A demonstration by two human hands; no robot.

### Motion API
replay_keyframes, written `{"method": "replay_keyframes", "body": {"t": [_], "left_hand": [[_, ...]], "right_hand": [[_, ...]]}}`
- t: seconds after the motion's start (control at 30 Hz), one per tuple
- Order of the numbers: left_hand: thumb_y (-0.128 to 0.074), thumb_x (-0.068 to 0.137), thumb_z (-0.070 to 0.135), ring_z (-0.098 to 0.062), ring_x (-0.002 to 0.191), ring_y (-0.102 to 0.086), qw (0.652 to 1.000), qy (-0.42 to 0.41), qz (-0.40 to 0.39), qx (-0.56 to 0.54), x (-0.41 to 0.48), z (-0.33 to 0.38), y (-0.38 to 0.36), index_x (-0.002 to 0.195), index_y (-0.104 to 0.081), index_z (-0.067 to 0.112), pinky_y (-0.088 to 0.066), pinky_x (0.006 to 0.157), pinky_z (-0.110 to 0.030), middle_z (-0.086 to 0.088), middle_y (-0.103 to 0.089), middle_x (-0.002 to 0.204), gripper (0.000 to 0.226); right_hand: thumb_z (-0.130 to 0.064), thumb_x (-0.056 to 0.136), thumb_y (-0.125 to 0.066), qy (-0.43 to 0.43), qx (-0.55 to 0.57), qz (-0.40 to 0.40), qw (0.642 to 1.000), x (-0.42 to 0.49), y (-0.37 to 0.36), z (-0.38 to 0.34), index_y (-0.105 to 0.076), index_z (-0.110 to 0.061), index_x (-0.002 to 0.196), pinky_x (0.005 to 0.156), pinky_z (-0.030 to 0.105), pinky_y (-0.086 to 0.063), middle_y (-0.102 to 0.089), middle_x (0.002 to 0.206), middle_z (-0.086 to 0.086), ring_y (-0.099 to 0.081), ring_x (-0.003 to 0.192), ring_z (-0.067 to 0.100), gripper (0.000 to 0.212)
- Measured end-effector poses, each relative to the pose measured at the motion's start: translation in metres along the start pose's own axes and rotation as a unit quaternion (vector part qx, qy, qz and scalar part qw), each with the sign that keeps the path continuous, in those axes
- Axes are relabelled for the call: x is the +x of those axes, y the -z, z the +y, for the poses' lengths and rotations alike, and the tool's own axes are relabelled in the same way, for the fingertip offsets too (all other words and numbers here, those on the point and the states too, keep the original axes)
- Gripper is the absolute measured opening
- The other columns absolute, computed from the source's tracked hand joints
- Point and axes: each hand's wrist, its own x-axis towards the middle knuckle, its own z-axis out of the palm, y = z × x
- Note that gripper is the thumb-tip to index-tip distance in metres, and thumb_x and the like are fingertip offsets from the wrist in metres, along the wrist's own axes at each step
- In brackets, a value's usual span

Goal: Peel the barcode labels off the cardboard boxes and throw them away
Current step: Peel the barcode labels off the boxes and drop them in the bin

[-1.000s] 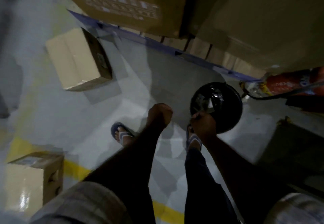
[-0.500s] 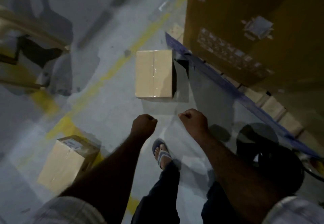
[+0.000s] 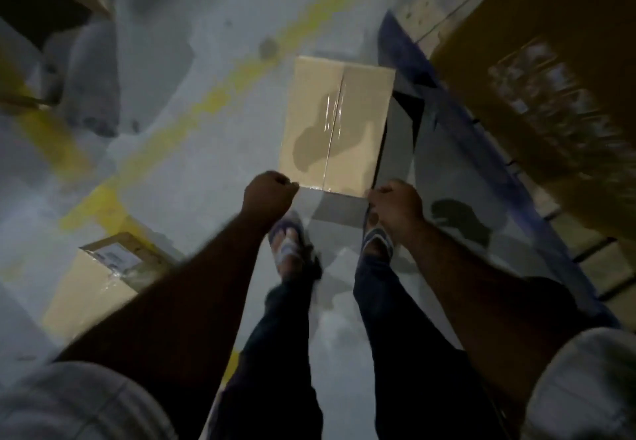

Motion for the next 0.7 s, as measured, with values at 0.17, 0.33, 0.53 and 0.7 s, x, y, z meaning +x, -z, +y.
{"method": "replay_keyframes", "body": {"t": [0.17,0.33,0.53,0.7], "left_hand": [[-0.078,0.071,0.041,-0.034,0.121,-0.055,0.998,0.016,-0.066,0.015,0.087,-0.016,-0.056,0.135,-0.048,0.007,-0.049,0.101,-0.044,-0.016,-0.052,0.134,0.078],[-0.086,0.063,0.03,-0.034,0.126,-0.045,0.995,0.044,-0.061,-0.069,0.125,-0.041,-0.089,0.142,-0.026,0.009,-0.048,0.102,-0.05,-0.015,-0.039,0.139,0.101],[-0.082,0.066,0.047,-0.027,0.104,-0.061,0.97,0.084,-0.16,-0.16,0.081,-0.027,-0.1,0.127,-0.045,0.008,-0.056,0.082,-0.037,-0.008,-0.061,0.121,0.081],[-0.061,0.092,0.032,-0.034,0.122,-0.056,0.969,0.132,-0.208,-0.014,0.038,-0.018,-0.094,0.141,-0.045,0.006,-0.048,0.1,-0.039,-0.014,-0.055,0.138,0.058]], "right_hand": [[-0.027,0.09,-0.064,-0.057,-0.009,0.031,0.998,0.073,-0.031,0.011,-0.06,-0.008,0.12,0.08,0.025,-0.042,-0.062,0.118,0.01,-0.059,0.111,0.029,0.036],[-0.036,0.077,-0.067,-0.103,0.1,-0.018,0.989,0.102,-0.056,0.024,-0.061,-0.011,0.119,0.09,0.043,-0.056,-0.067,0.113,0.008,-0.065,0.099,0.027,0.049],[-0.017,0.081,-0.056,0.054,-0.079,0.231,0.968,0.074,-0.041,-0.002,-0.052,-0.011,0.133,0.097,0.039,-0.048,-0.052,0.131,0.016,-0.052,0.117,0.034,0.052],[-0.005,0.078,-0.052,0.269,-0.261,0.199,0.906,0.028,-0.042,0.013,-0.063,-0.016,0.112,0.085,0.045,-0.05,-0.059,0.115,0.014,-0.055,0.104,0.041,0.037]]}}
